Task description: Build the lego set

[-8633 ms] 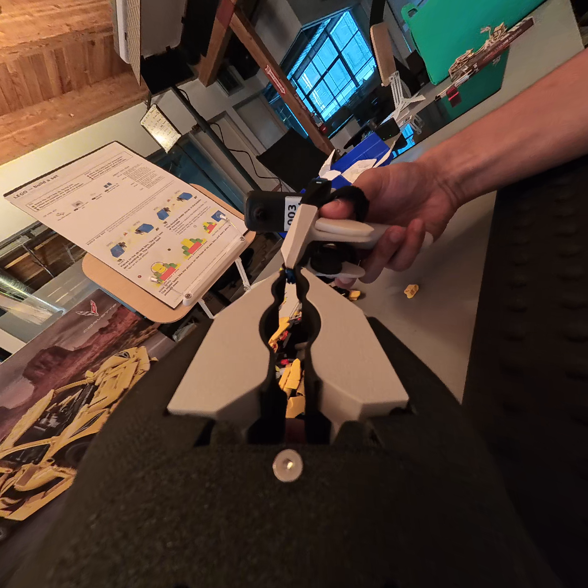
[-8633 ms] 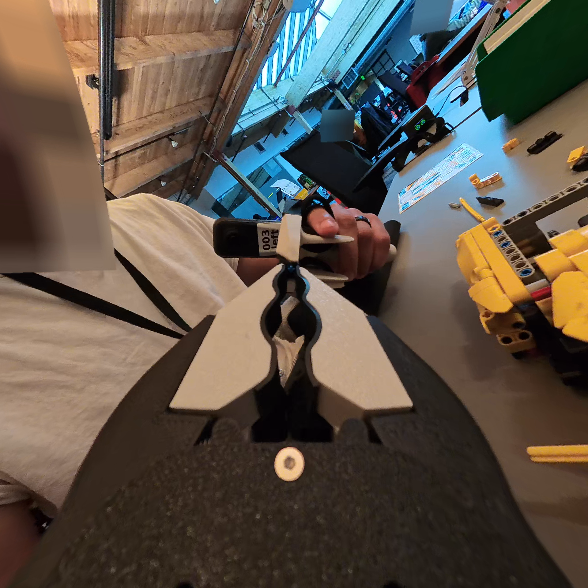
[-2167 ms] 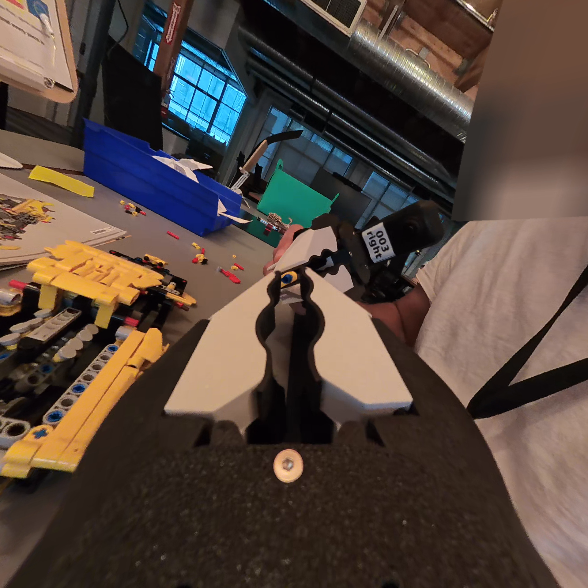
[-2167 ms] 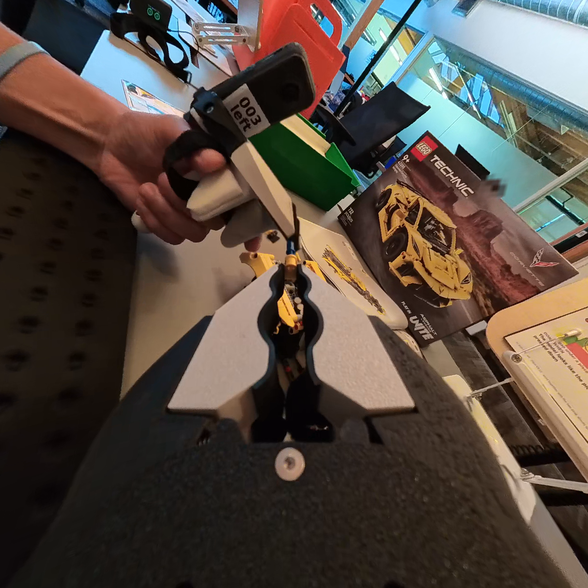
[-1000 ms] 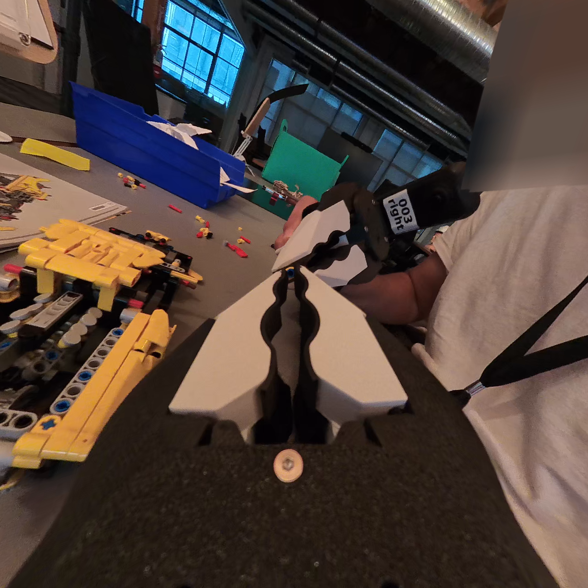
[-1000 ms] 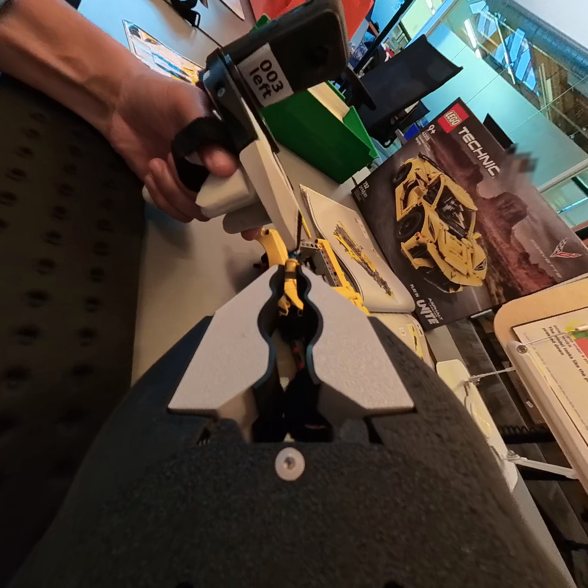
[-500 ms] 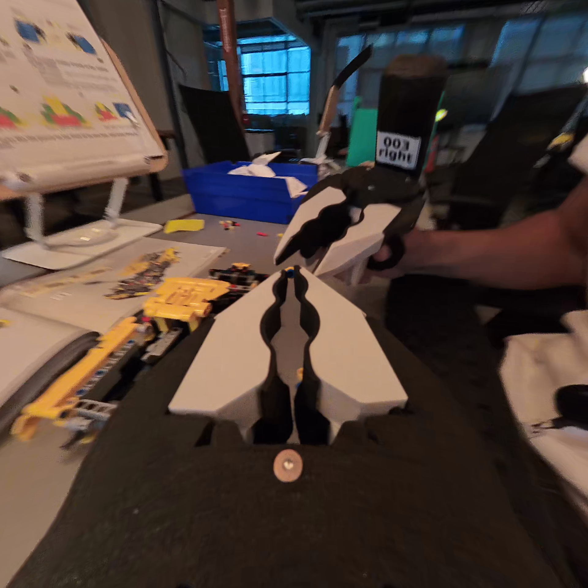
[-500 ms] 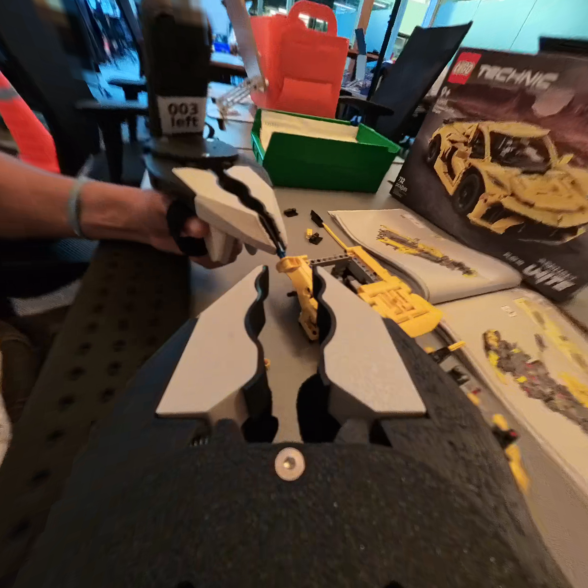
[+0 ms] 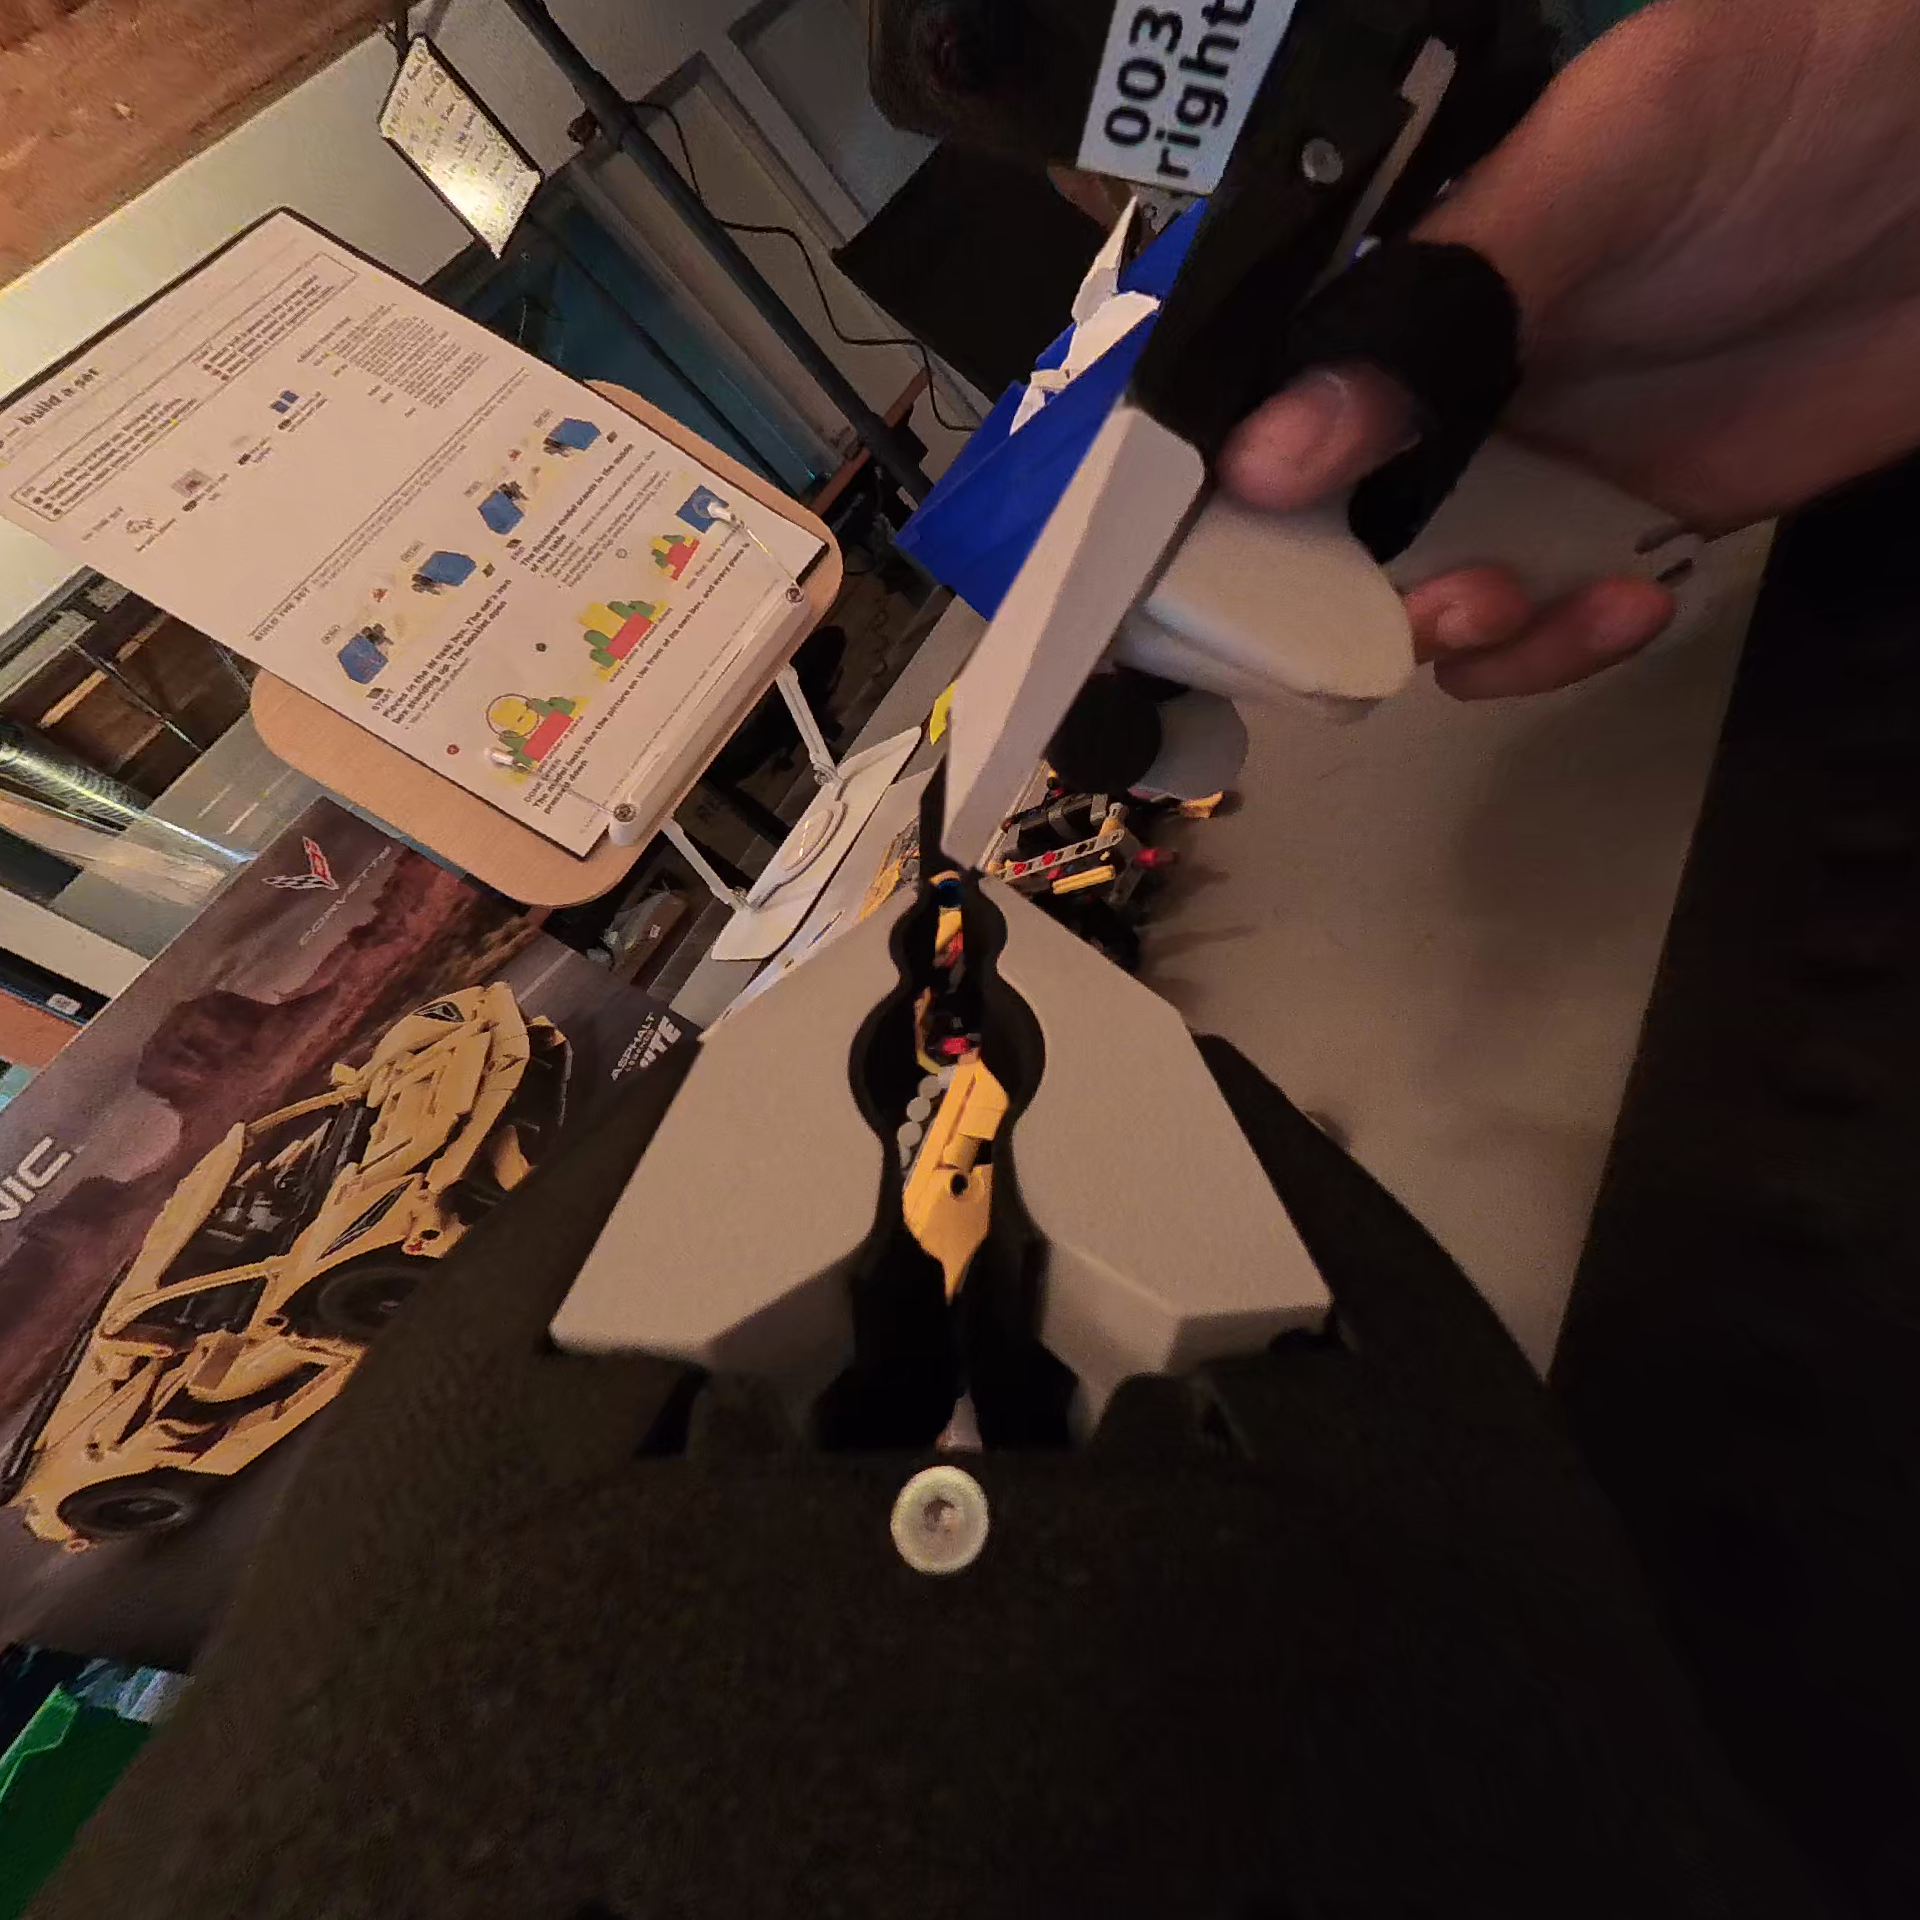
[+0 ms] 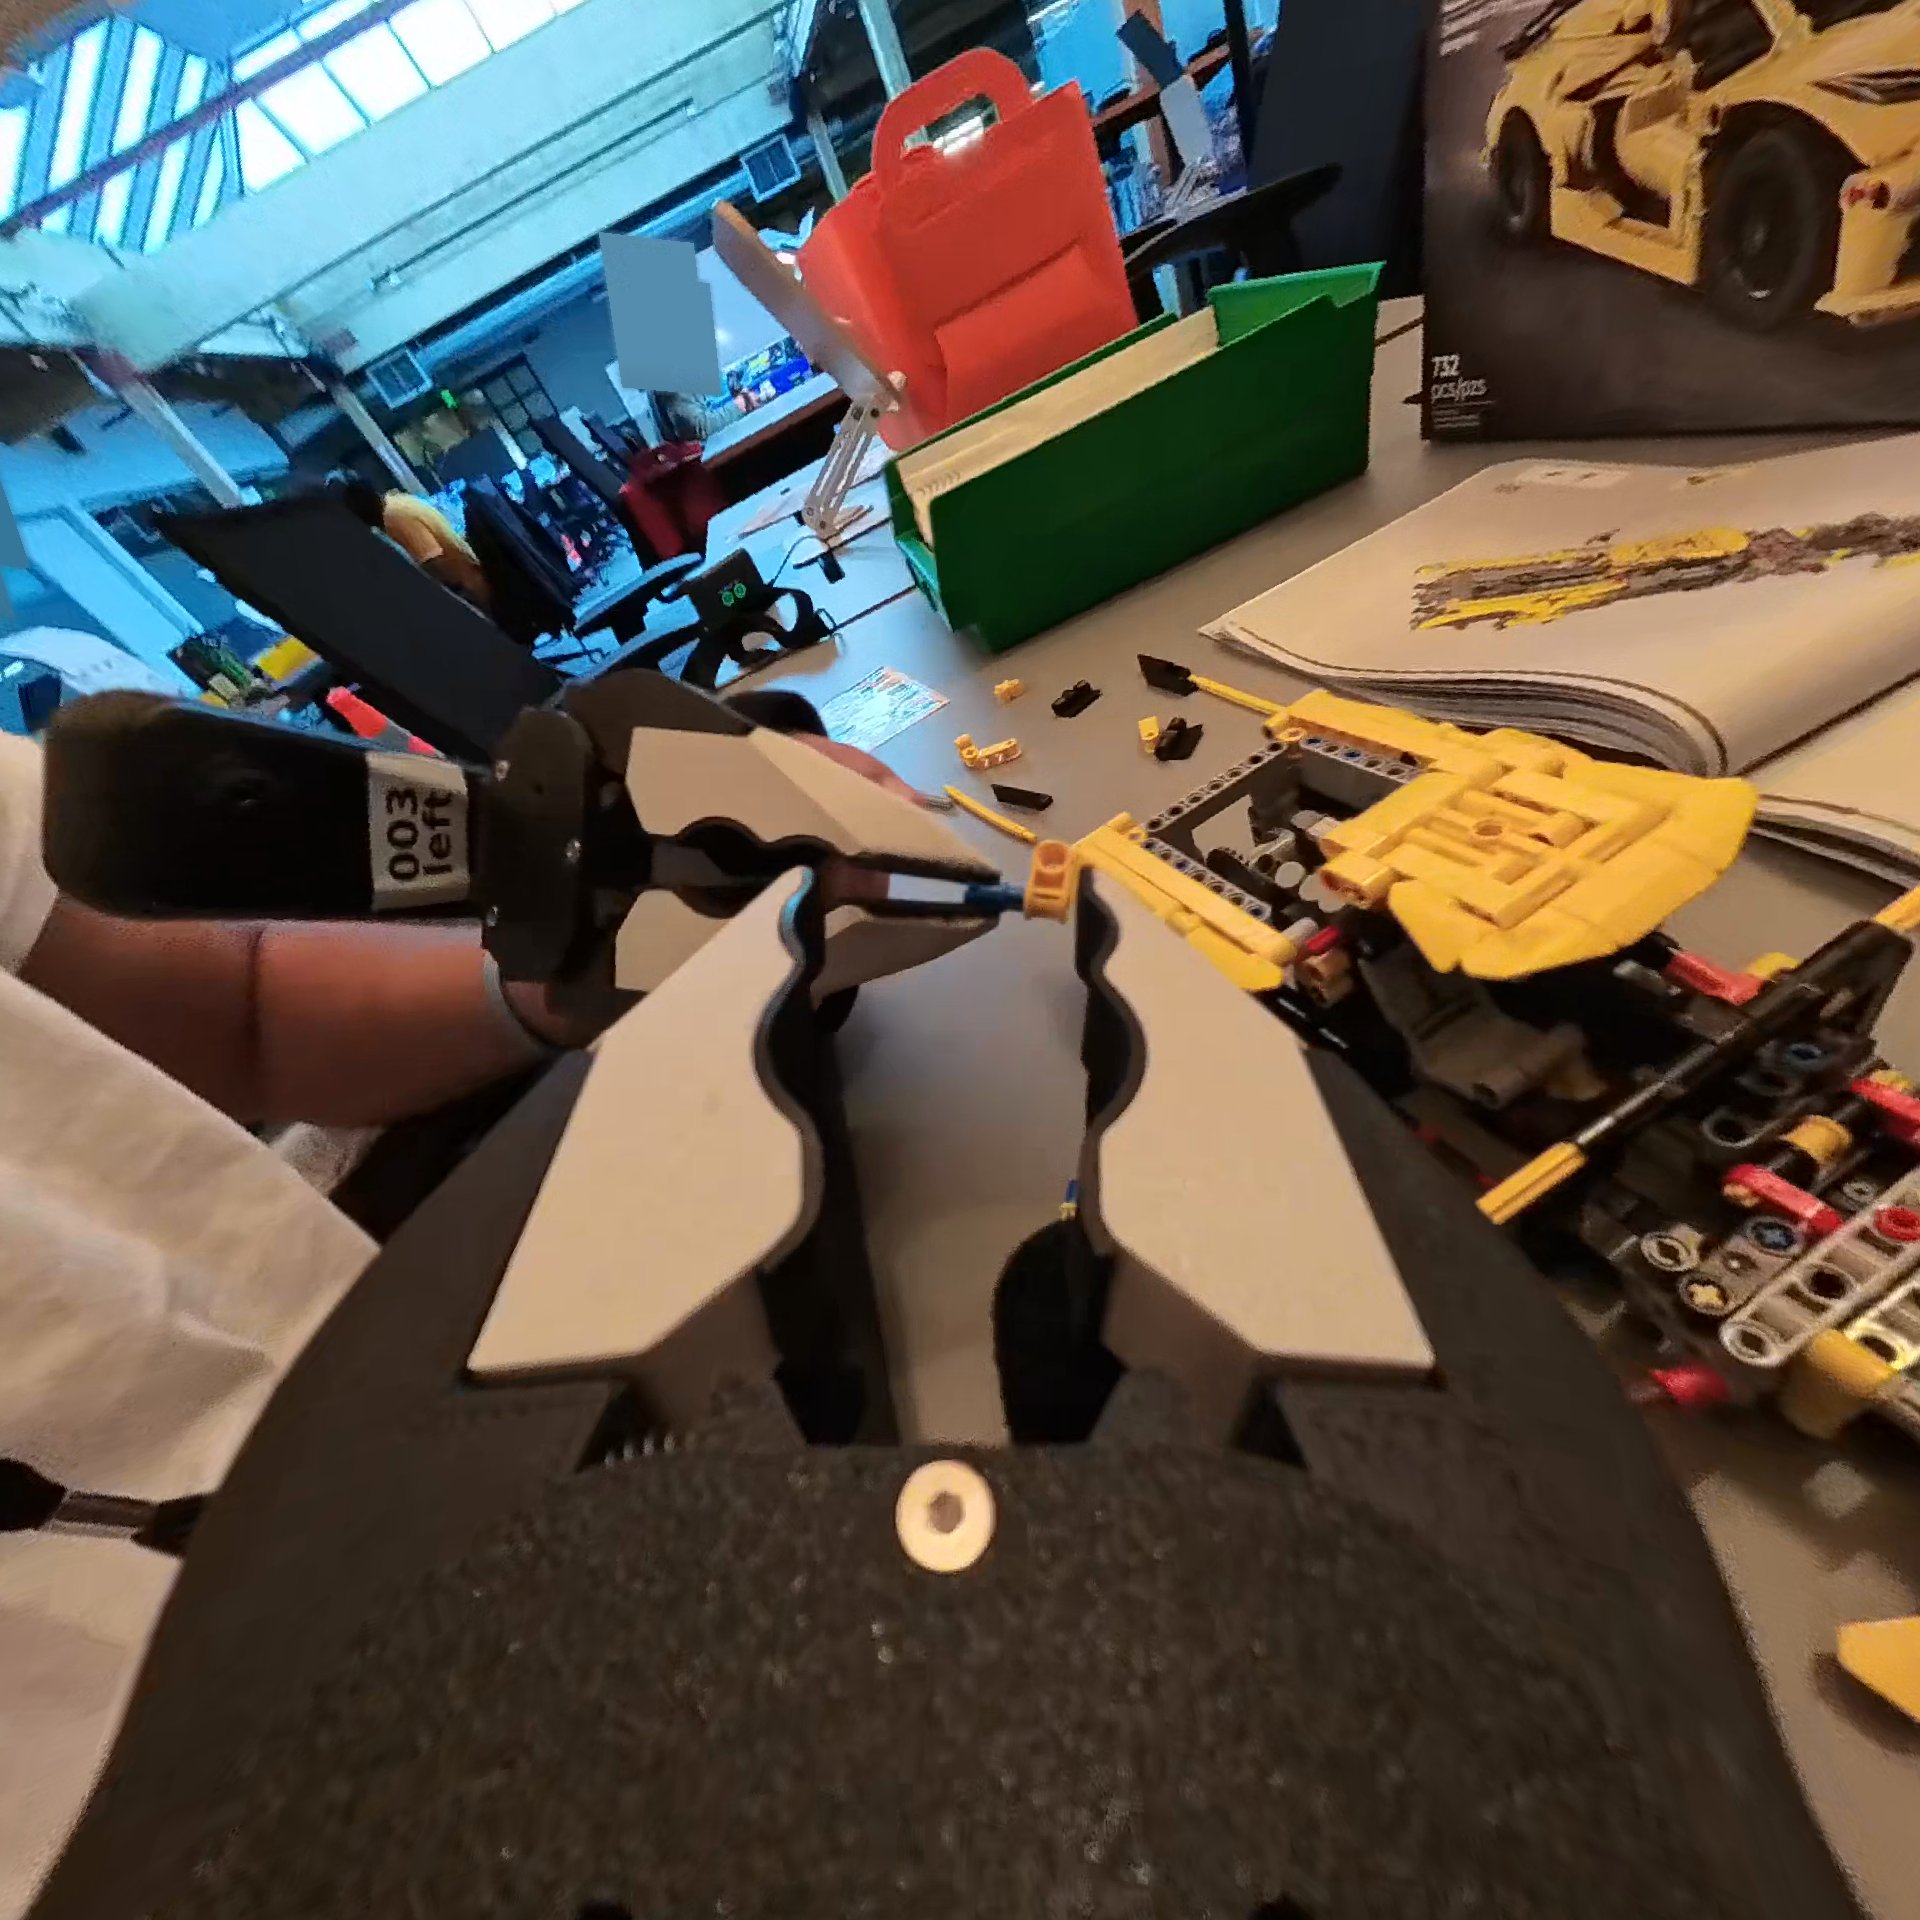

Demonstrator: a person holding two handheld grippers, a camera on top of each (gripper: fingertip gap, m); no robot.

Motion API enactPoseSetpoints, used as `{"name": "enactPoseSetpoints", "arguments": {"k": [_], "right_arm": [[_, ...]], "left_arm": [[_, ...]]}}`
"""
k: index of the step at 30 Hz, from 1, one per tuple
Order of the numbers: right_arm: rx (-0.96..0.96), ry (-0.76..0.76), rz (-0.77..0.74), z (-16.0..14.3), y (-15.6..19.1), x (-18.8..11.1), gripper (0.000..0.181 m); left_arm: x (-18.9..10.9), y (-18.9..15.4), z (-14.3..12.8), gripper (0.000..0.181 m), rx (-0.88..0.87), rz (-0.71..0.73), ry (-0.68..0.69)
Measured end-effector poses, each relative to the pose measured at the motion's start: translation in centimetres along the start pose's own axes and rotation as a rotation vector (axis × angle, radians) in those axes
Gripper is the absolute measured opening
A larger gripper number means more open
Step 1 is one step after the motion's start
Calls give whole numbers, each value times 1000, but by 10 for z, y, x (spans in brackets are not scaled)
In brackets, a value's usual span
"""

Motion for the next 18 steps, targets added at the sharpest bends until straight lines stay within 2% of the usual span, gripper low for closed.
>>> {"name": "enactPoseSetpoints", "arguments": {"k": [4, 8, 15, 18], "right_arm": [[-22, 5, -21, -4, 0, 4, 43], [56, -6, -19, -7, -2, 2, 39], [-63, 19, -160, -5, 7, 4, 37], [-57, 24, -151, -6, 6, 3, 35]], "left_arm": [[0, -2, 0, 3, 27, 3, 4], [0, -6, 0, 3, 50, -2, 3], [1, -6, -1, 3, 35, 7, 24], [1, -7, -1, 3, 33, -2, 29]]}}
Point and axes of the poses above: each gripper's, where its closed fingertips meet, x out along the fingers, z out of its top, y = z × x across the jaws, the point moved 9 cm from there along -x, back along the fingers, and after that the axes turned 12 degrees about z, right-handed, at the moved point
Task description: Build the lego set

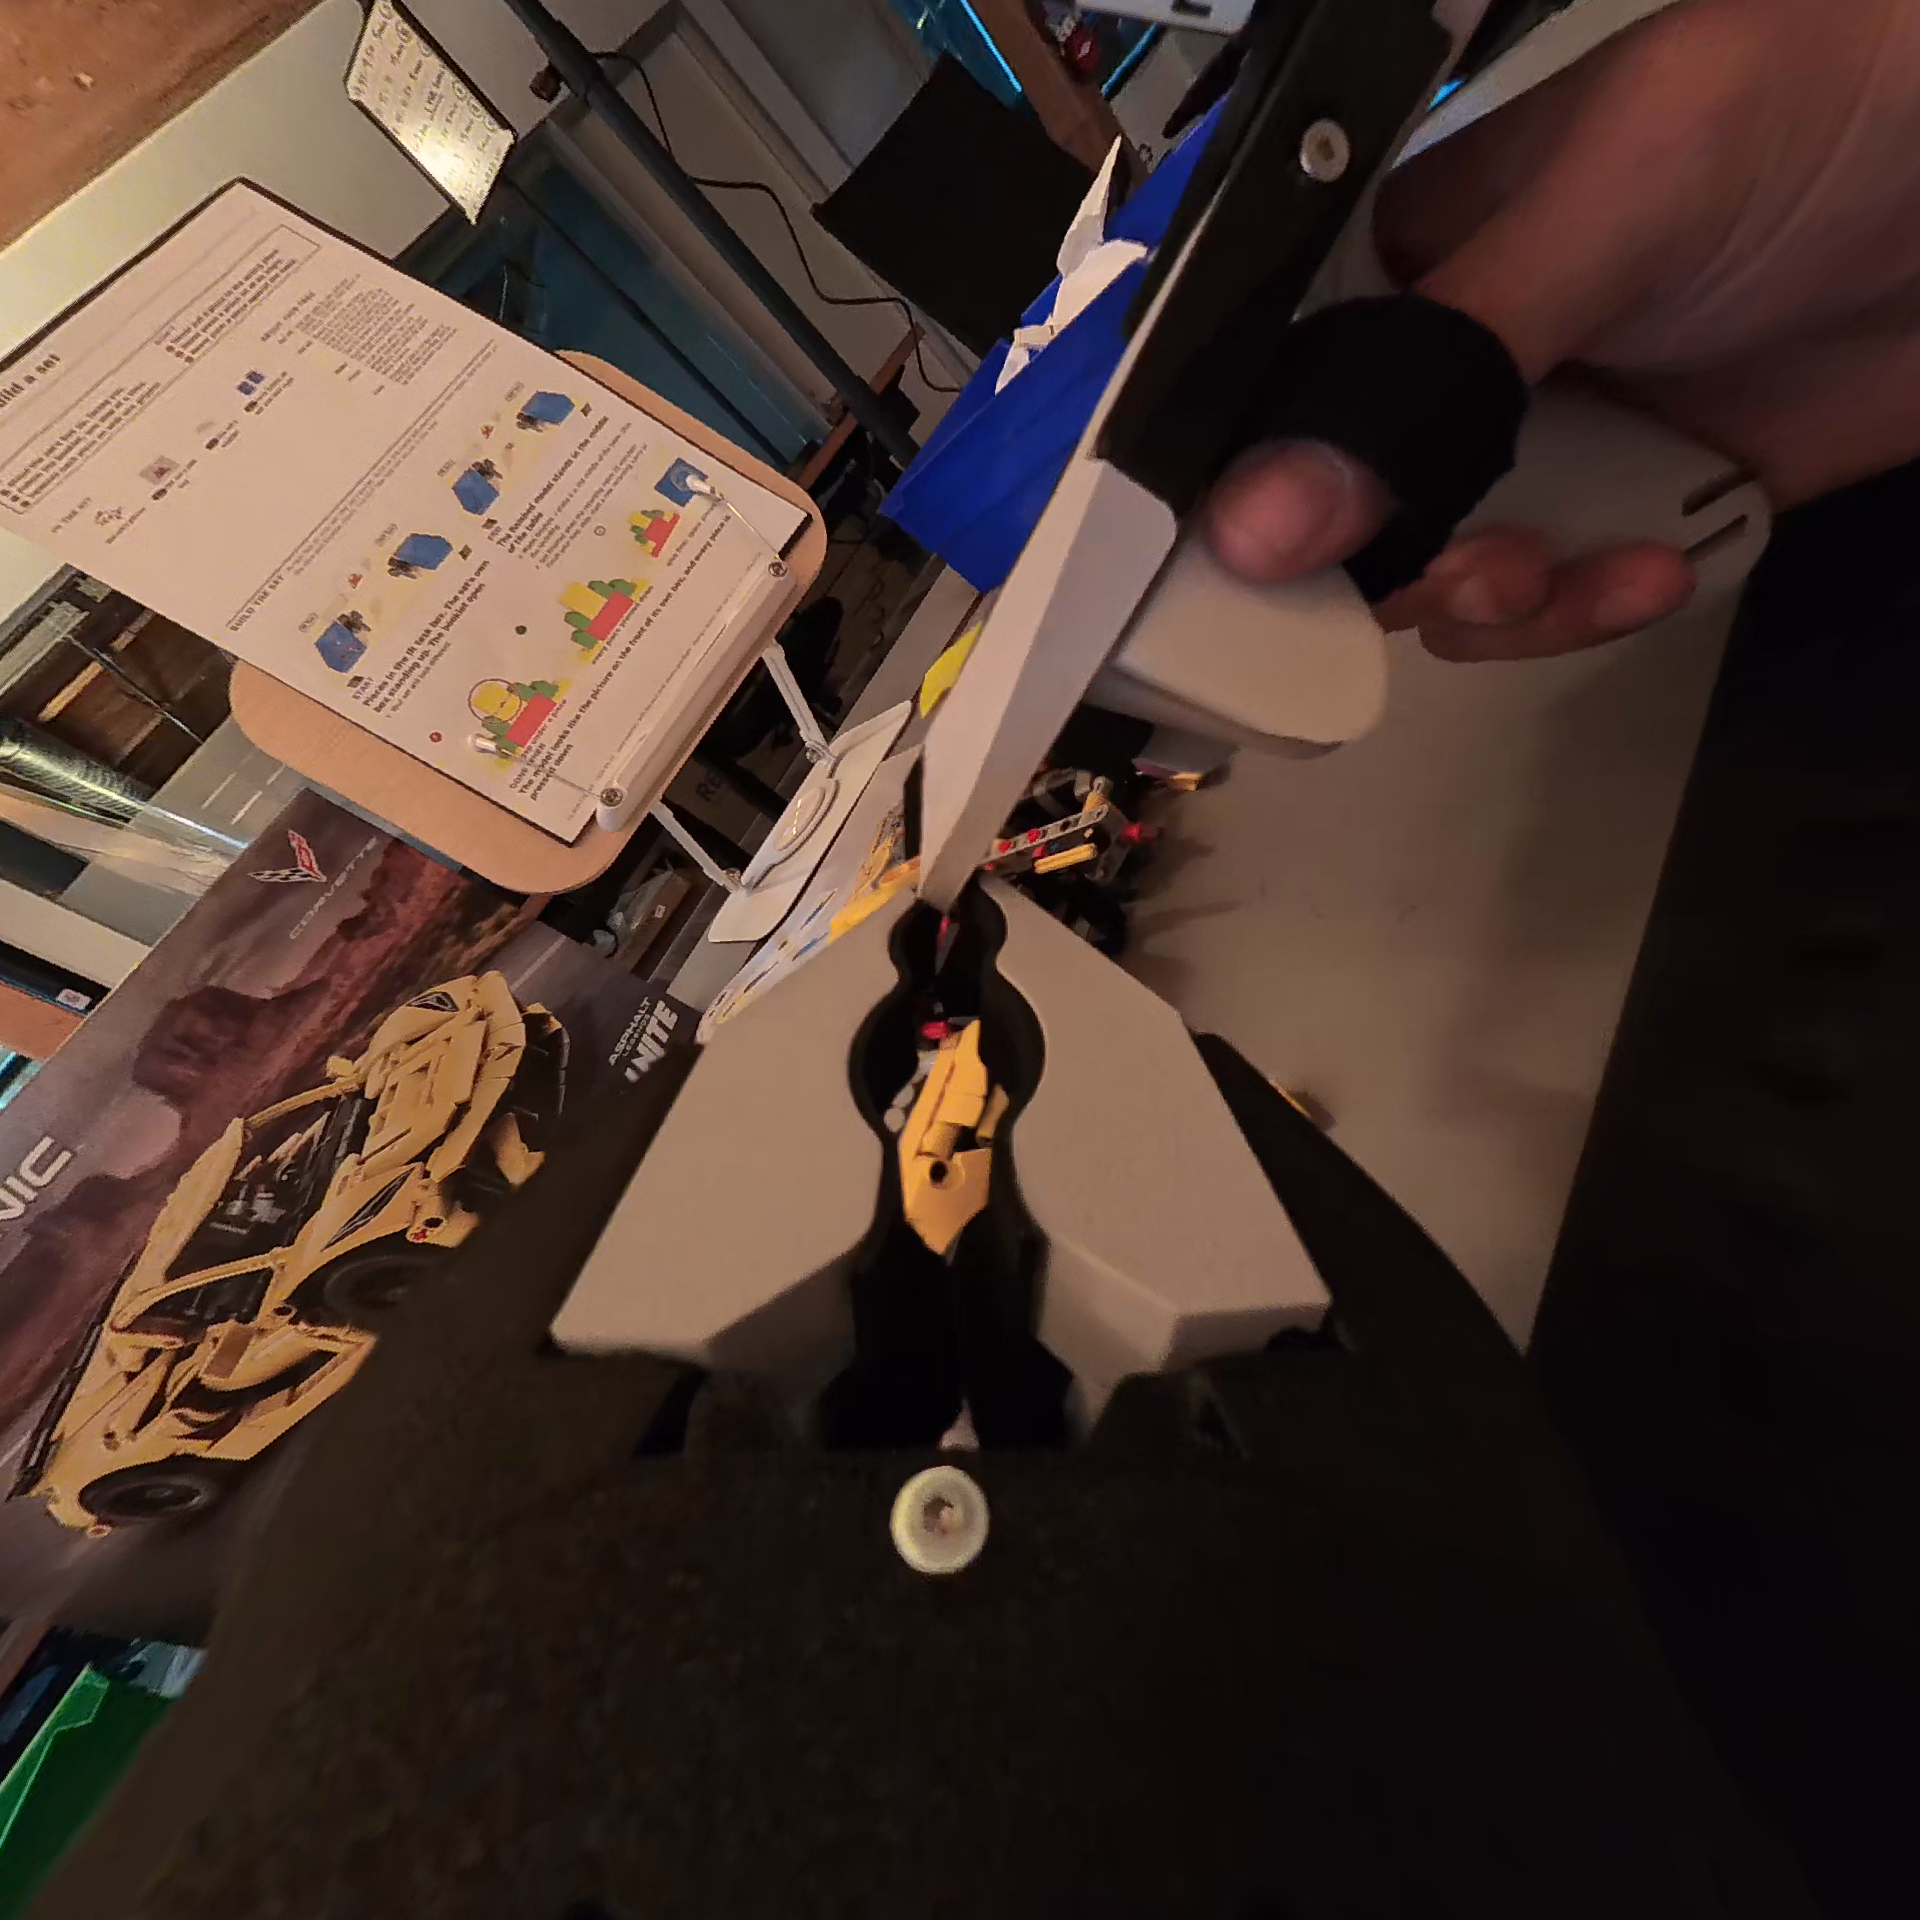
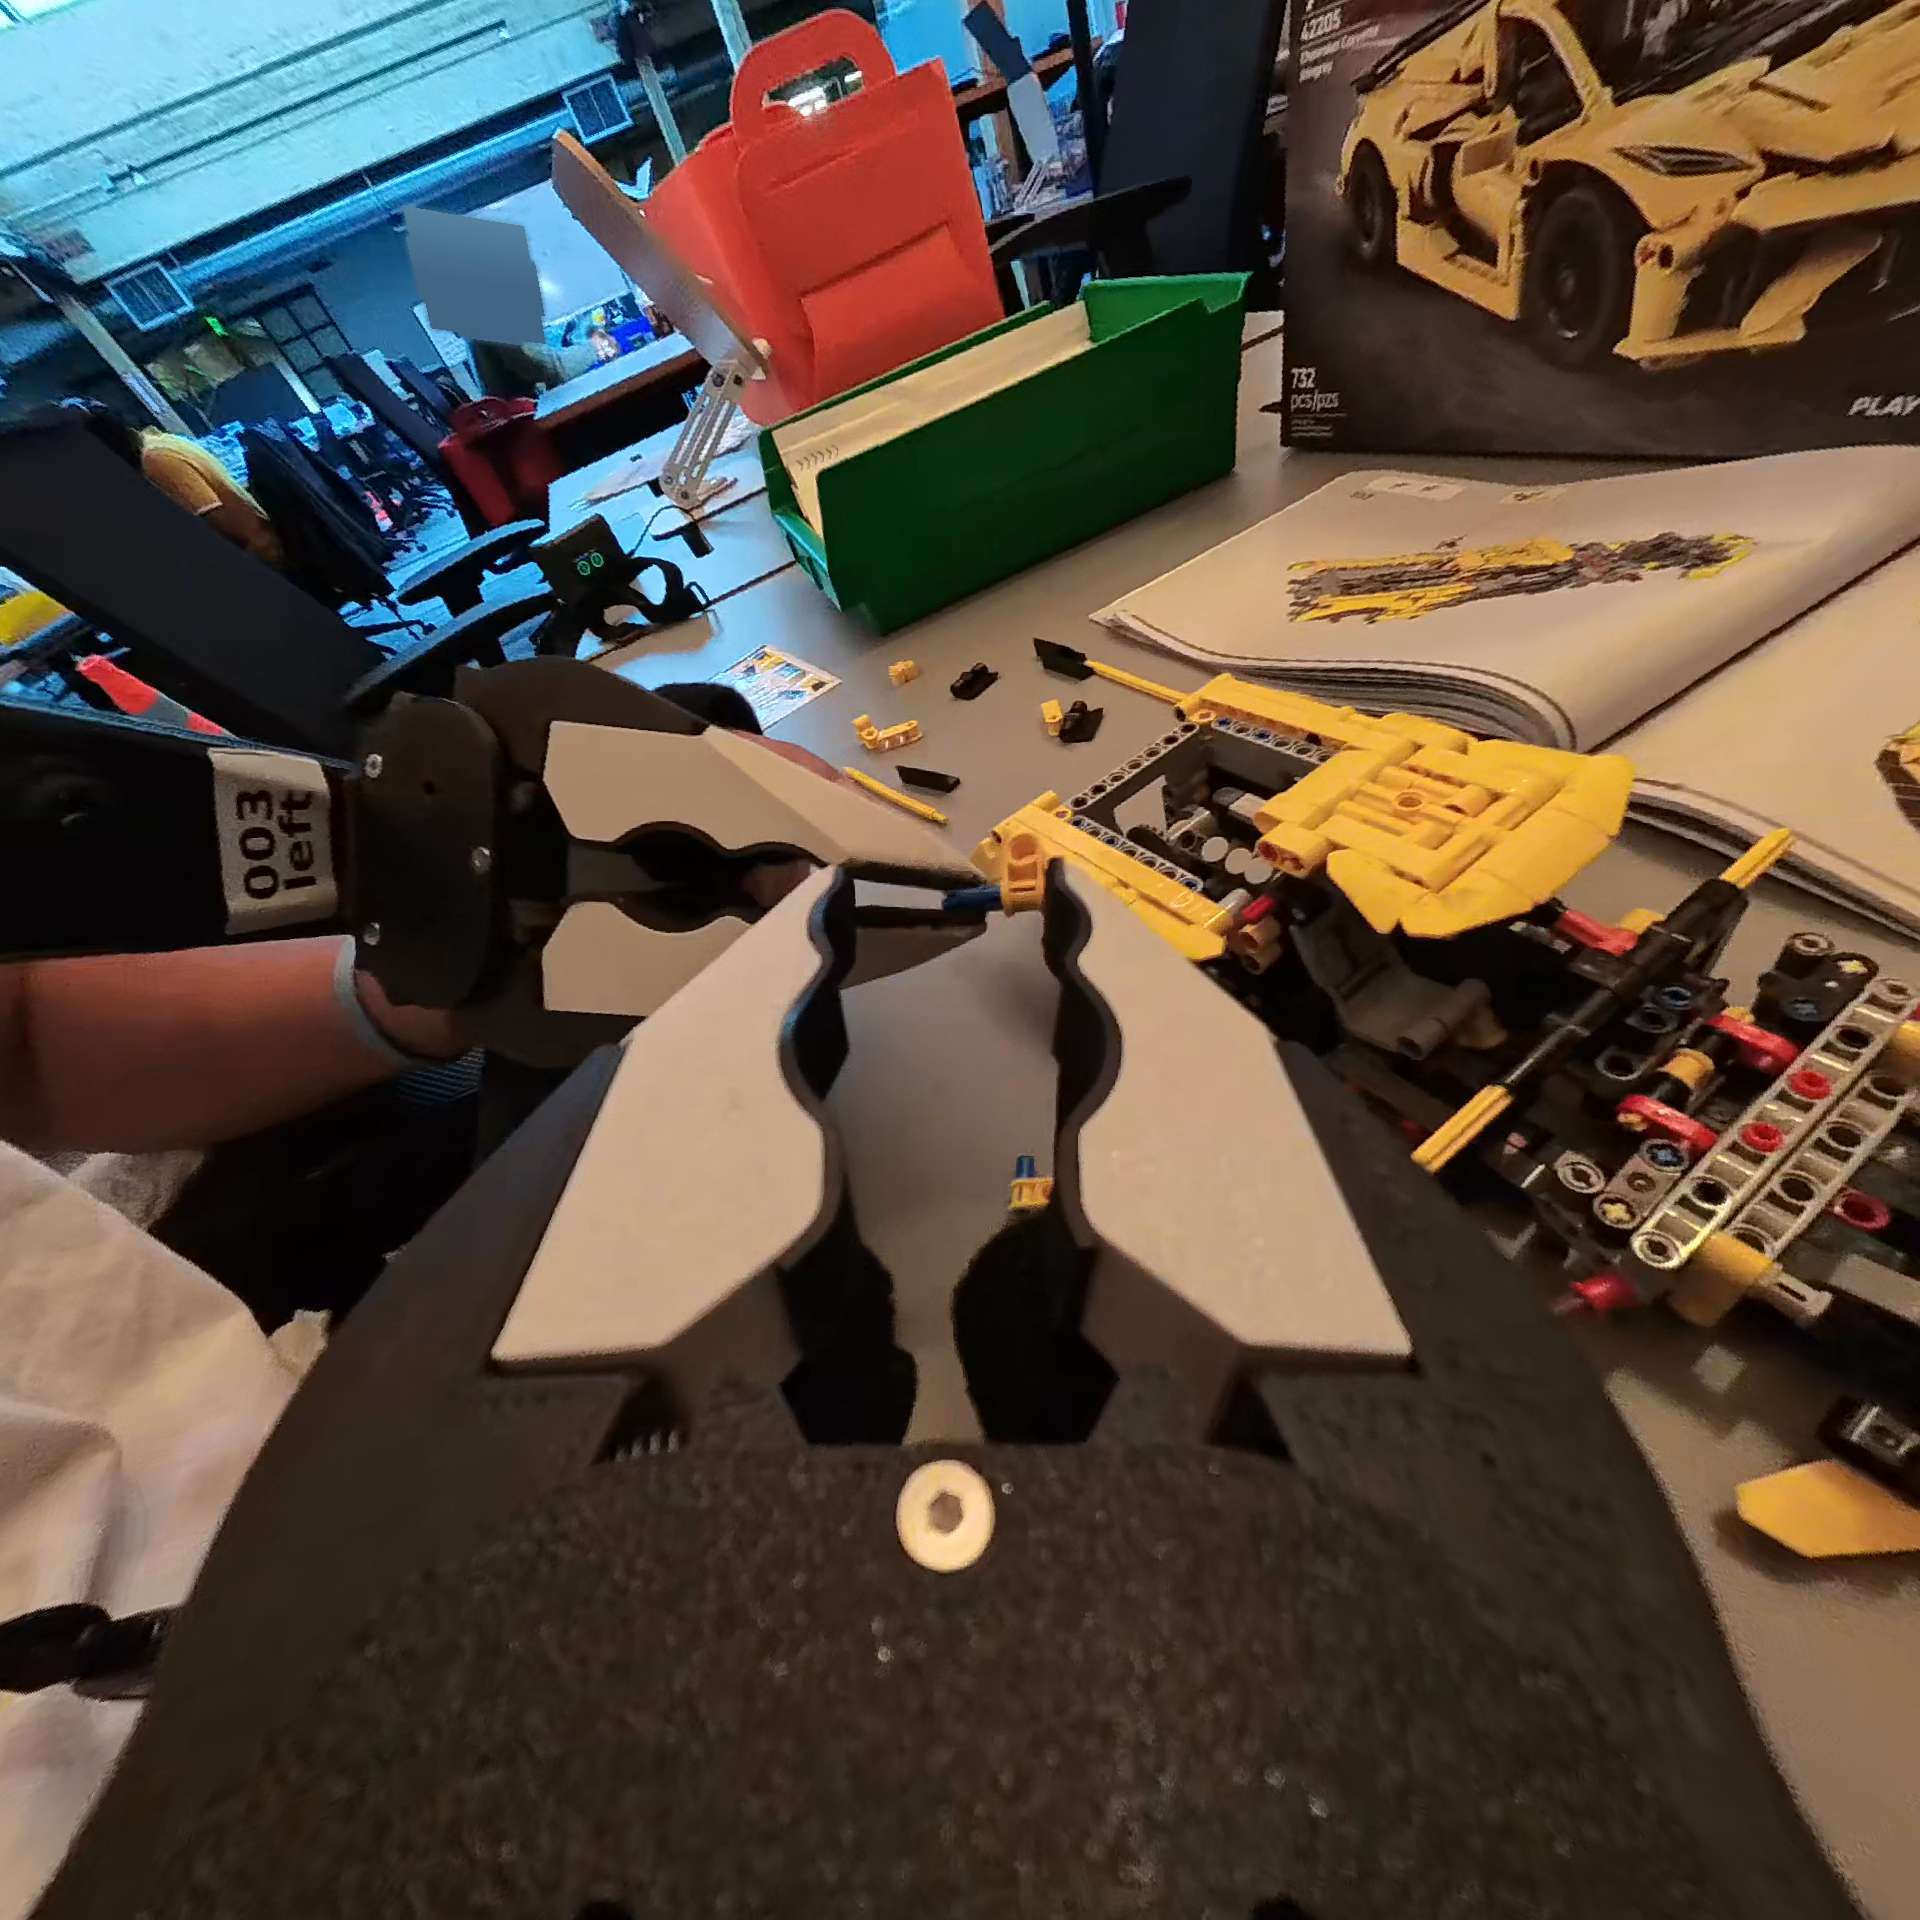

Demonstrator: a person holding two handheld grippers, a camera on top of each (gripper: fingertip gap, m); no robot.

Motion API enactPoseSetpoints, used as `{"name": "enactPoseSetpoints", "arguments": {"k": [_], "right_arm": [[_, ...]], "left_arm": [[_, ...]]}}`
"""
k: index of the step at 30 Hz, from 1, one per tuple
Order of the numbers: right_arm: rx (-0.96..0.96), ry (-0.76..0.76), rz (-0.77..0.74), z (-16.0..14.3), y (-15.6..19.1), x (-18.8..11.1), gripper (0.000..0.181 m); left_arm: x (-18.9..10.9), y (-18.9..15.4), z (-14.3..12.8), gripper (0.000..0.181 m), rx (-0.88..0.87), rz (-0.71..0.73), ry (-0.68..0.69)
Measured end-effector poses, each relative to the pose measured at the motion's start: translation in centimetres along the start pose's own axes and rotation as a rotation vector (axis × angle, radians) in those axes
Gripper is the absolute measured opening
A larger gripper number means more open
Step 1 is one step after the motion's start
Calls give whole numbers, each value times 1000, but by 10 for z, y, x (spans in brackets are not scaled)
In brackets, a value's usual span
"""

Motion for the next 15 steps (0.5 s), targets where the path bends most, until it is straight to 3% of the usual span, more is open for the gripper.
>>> {"name": "enactPoseSetpoints", "arguments": {"k": [8, 11, 14, 15], "right_arm": [[12, -17, -15, -2, 1, 2, 33], [33, -46, 45, -3, -6, 0, 33], [93, -81, 128, 1, -14, -11, 12], [113, -71, 153, 1, -15, -11, 12]], "left_arm": [[0, 1, 0, 3, -35, -13, 22], [2, 2, 0, 4, -53, -24, 12], [-2, 0, 7, 4, -9, 7, -62], [-3, -2, 7, 4, 24, 17, -62]]}}
Point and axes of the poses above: each gripper's, where its closed fingertips meet, x out along the fingers, z out of its top, y = z × x across the jaws, the point moved 9 cm from there along -x, back along the fingers, and after that the axes turned 12 degrees about z, right-handed, at the moved point
